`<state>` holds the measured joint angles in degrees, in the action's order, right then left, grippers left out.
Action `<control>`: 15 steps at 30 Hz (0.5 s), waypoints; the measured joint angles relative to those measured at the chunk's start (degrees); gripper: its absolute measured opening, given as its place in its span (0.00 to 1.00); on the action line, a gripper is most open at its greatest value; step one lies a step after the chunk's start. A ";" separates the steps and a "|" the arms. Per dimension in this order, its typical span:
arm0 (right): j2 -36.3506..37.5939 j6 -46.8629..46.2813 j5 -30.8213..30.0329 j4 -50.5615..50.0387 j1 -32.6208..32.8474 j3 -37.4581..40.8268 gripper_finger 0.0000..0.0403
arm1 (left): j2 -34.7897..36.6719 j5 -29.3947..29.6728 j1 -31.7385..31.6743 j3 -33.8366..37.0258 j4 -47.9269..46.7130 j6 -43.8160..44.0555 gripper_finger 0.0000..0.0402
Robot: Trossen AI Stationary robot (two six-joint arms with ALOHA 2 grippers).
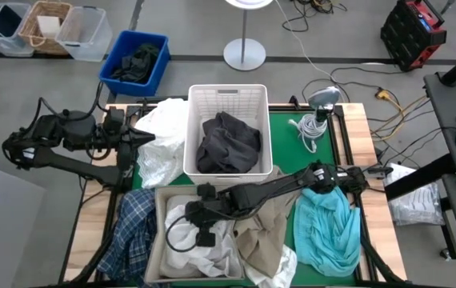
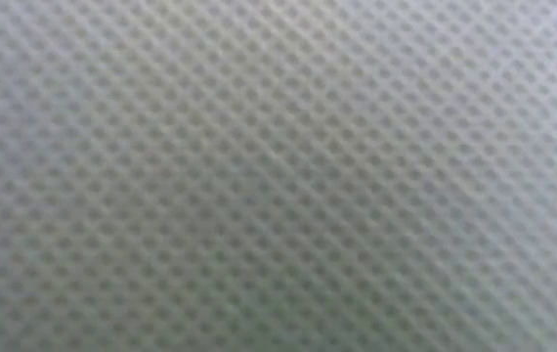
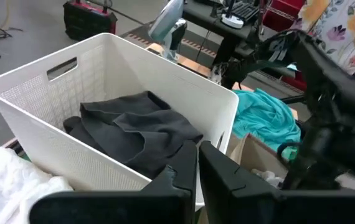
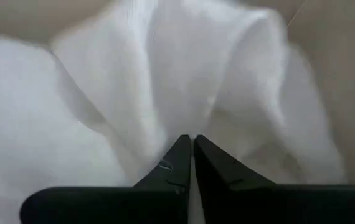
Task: Sort clothes
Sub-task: Put the white polo shirt into the brown laundry organizer, then put the blue short pants into the white bin
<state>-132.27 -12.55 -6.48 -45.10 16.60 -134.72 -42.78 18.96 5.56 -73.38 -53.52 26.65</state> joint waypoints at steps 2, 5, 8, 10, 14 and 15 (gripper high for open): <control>2.30 0.50 0.00 0.94 0.00 -0.04 0.03 | 0.08 0.00 0.02 0.00 -0.15 0.16 0.00; 6.08 0.85 -0.10 -0.26 -0.04 -0.31 0.03 | 0.22 -0.31 0.02 0.00 -0.26 0.71 0.00; 9.31 0.49 1.28 -3.52 -0.15 -0.31 0.03 | 0.26 -0.57 0.02 -0.01 -0.30 0.81 0.00; 11.49 -0.89 1.90 -7.06 -0.15 -0.24 0.03 | 0.26 -2.07 0.01 -0.03 -0.28 0.83 0.00; 17.18 -5.03 1.92 -16.17 -0.13 -0.24 0.03 | 0.20 -3.95 0.02 -0.04 -0.28 0.85 0.00; 18.77 -6.22 1.75 -18.45 -0.13 -0.24 0.03 | 0.20 -4.53 0.02 -0.04 -0.28 0.85 0.00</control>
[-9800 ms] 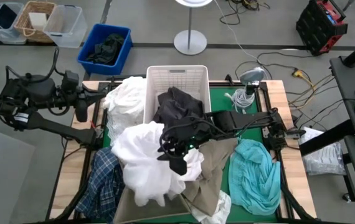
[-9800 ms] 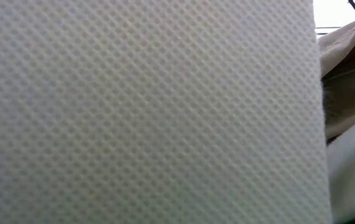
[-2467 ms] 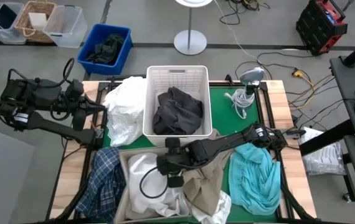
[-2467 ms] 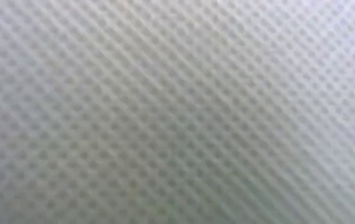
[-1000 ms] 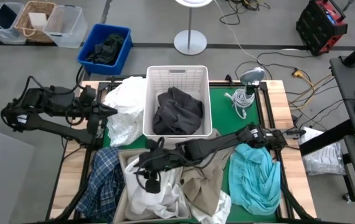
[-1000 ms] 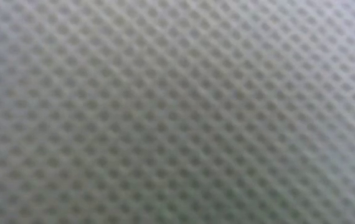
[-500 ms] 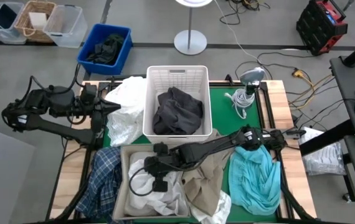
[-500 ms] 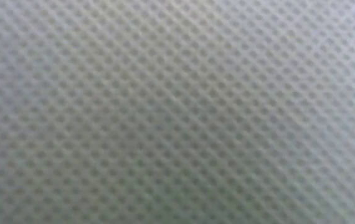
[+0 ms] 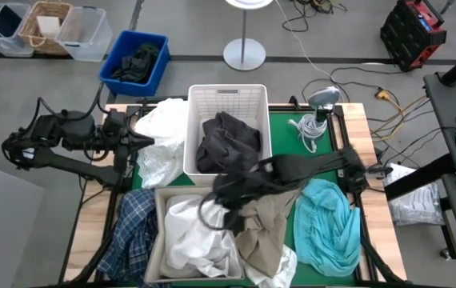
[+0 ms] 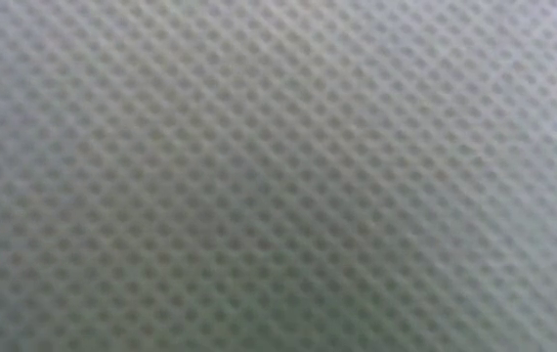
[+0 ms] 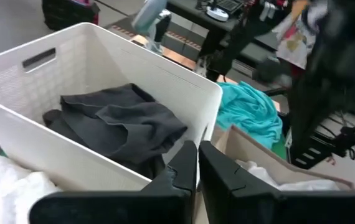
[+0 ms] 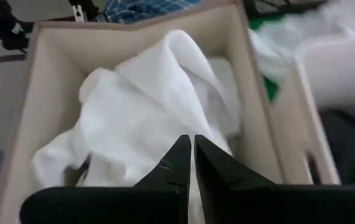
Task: Sort clothes
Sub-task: Put the blue short pants into the white bin
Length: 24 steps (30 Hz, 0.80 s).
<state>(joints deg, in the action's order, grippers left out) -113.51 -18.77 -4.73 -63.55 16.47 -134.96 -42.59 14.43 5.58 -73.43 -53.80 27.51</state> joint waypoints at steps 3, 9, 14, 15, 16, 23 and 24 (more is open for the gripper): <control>3.76 -1.70 -2.55 -6.52 0.27 0.03 0.03 | -0.07 -0.47 0.00 0.00 0.04 0.55 0.00; 11.37 -2.31 -4.82 -20.98 0.48 0.07 0.03 | -0.38 -4.92 0.00 -0.02 1.06 1.65 0.00; 14.50 -1.72 -7.81 -26.36 0.50 0.62 0.03 | -1.10 -4.00 -0.02 -0.02 3.14 1.87 0.00; 15.11 -0.96 -8.70 -25.89 0.50 0.68 0.03 | -1.38 -3.80 -0.02 -0.02 4.09 2.88 0.00; 15.46 -0.20 -10.09 -25.41 0.48 0.68 0.03 | -1.83 -3.77 -0.02 -0.02 5.43 4.63 0.00; 17.96 3.25 -21.30 -25.18 -0.09 0.90 0.03 | -4.63 -1.60 -0.08 -0.04 11.87 5.52 0.00; 18.08 3.75 -21.38 -24.99 -0.43 0.97 0.03 | -4.96 -1.50 -0.07 -0.04 11.68 4.41 0.00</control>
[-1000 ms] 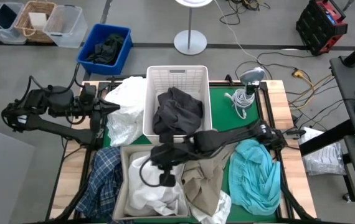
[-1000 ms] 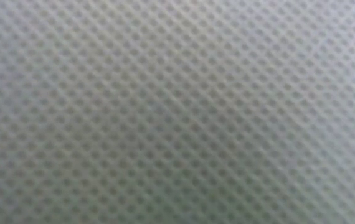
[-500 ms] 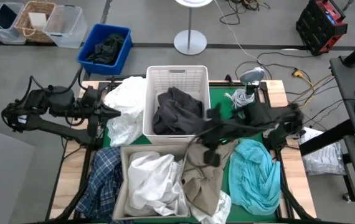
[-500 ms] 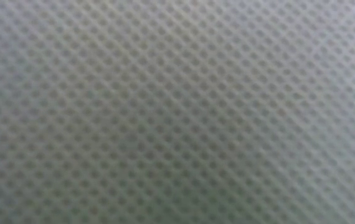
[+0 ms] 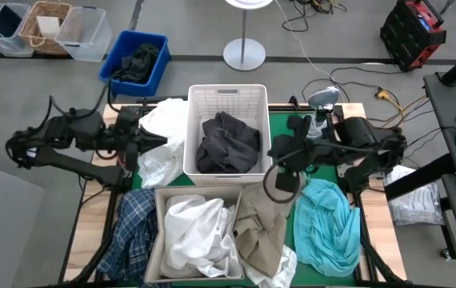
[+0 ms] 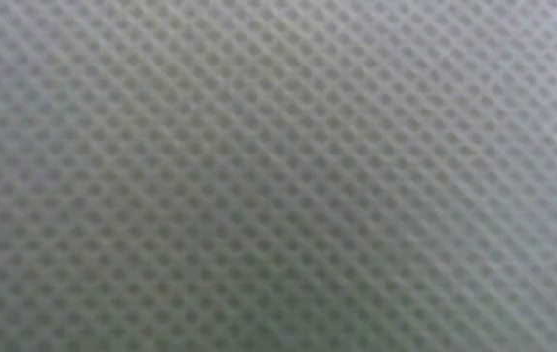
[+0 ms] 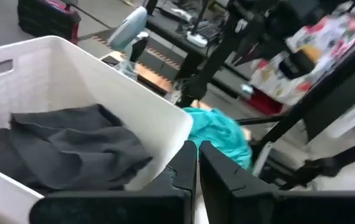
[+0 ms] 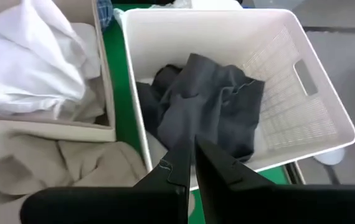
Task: Sort clothes
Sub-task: Put the blue short pants into the white bin
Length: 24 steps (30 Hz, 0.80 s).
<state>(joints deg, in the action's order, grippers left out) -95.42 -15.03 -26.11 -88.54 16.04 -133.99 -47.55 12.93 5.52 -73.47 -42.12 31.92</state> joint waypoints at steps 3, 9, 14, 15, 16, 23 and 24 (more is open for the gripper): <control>0.03 2.87 -0.06 1.06 -1.59 0.08 0.03 | -0.70 -0.01 0.00 0.00 -1.20 -1.24 0.00; 0.07 10.51 0.15 5.75 -7.66 1.71 0.03 | -1.33 4.84 -0.03 0.00 -4.63 3.80 0.00; 0.82 16.18 5.18 10.23 -14.99 3.09 0.03 | -1.30 14.55 -0.60 0.00 -11.16 7.87 0.00; 0.91 16.77 7.28 11.11 -16.55 3.30 0.03 | -1.29 15.08 -0.90 0.00 -12.37 7.79 0.00; 0.95 17.29 9.55 11.74 -18.16 3.53 0.03 | -1.27 15.06 -1.18 0.00 -13.55 7.57 0.00; 0.93 20.66 19.60 13.03 -26.25 6.10 0.03 | -0.83 9.83 -1.31 0.00 -21.96 7.47 0.00; 0.93 20.86 20.57 12.96 -27.01 6.70 0.03 | -0.78 9.65 -1.31 0.00 -22.54 7.97 0.00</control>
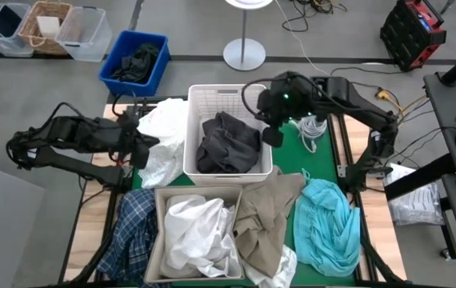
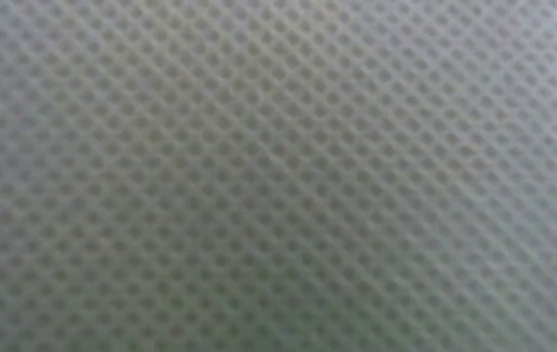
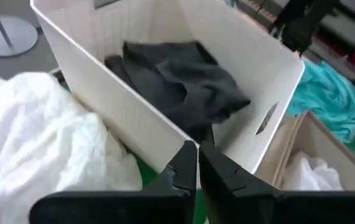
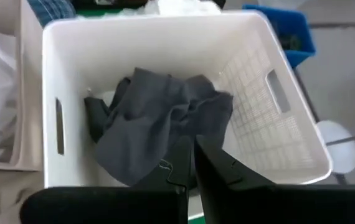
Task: Sort clothes
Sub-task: Put the blue short pants into the white bin
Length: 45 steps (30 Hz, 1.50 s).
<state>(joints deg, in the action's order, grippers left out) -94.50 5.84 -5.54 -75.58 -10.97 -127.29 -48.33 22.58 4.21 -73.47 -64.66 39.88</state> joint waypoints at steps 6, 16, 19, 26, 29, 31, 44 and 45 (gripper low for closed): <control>1.24 0.49 8.74 -4.25 -3.41 2.87 0.03 | 0.03 -0.03 -0.02 0.00 -0.22 1.08 0.00; 10.68 -5.79 15.79 -5.93 -3.69 15.94 0.03 | -1.52 2.09 -0.82 0.00 1.11 -4.14 0.00; 13.85 -10.93 17.37 -6.33 -3.27 20.78 0.06 | -1.75 2.20 -1.07 0.00 3.34 -9.09 0.00; 22.35 -23.68 17.53 -8.55 0.82 30.87 0.29 | -1.80 -3.74 -2.59 0.00 13.91 -23.46 0.00; 24.85 -25.73 17.52 -8.38 3.60 35.02 0.40 | -2.03 -7.63 -3.51 0.00 17.52 -25.69 0.00; 26.02 -25.84 17.42 -8.62 5.73 37.80 0.46 | -2.42 -8.41 -3.68 0.00 19.33 -27.40 0.00; 27.34 -38.04 12.30 -9.15 23.98 56.23 0.60 | -5.57 -8.14 -3.72 0.00 21.84 -30.88 0.00; 27.45 -39.63 11.75 -9.22 25.18 57.83 0.60 | -5.74 -8.14 -3.72 0.00 21.97 -30.78 0.00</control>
<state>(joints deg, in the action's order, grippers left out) -67.04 -33.79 6.21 -84.80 14.22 -69.46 -54.07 14.44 0.49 -73.47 -42.69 9.10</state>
